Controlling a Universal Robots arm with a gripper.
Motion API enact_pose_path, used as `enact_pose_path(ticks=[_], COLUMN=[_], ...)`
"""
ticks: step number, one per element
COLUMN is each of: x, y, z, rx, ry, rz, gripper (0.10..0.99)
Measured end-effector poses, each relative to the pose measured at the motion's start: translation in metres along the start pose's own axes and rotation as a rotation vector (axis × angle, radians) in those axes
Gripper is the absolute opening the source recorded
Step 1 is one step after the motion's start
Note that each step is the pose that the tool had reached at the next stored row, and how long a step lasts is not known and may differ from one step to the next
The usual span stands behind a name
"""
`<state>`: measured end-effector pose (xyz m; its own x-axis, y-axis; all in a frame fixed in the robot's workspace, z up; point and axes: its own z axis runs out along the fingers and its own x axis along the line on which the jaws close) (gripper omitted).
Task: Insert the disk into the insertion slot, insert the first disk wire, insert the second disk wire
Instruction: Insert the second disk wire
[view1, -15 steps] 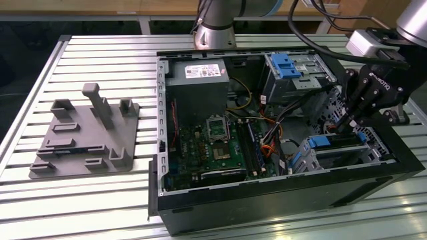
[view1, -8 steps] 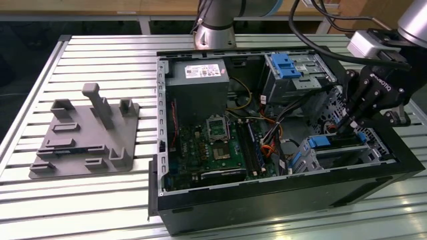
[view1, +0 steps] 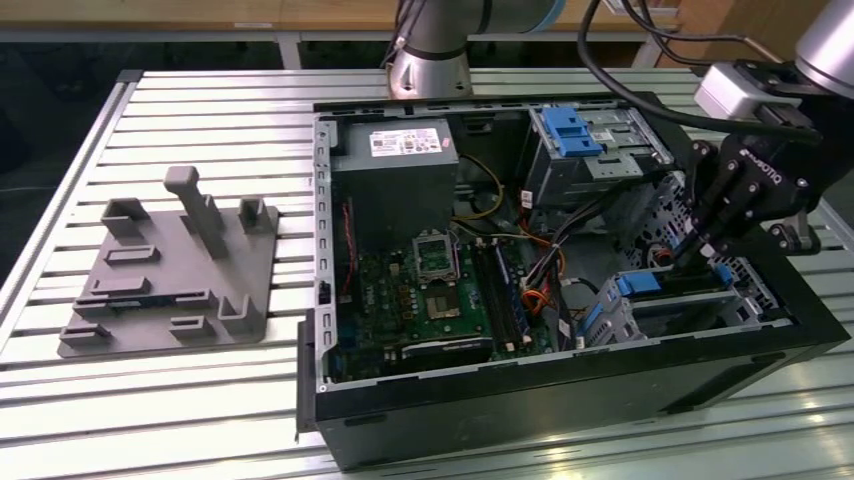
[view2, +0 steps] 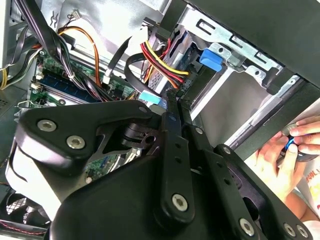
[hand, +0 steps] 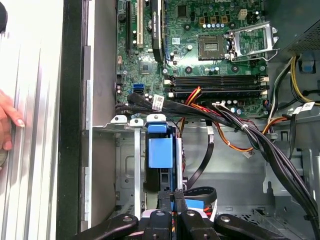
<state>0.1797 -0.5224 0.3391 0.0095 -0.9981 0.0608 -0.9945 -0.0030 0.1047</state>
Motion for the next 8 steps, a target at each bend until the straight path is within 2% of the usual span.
enact_pose_path(ticks=[3, 7, 8], x=[0.0022, 0.0050, 0.0052], y=[0.0000, 0.0002, 0.0001], z=[0.0001, 0.0005, 0.0005], rx=[0.000, 0.001, 0.001], ry=[-0.0066, -0.0230, -0.0239], rz=[-0.001, -0.002, -0.003], gripper=[0.145, 0.145, 0.145])
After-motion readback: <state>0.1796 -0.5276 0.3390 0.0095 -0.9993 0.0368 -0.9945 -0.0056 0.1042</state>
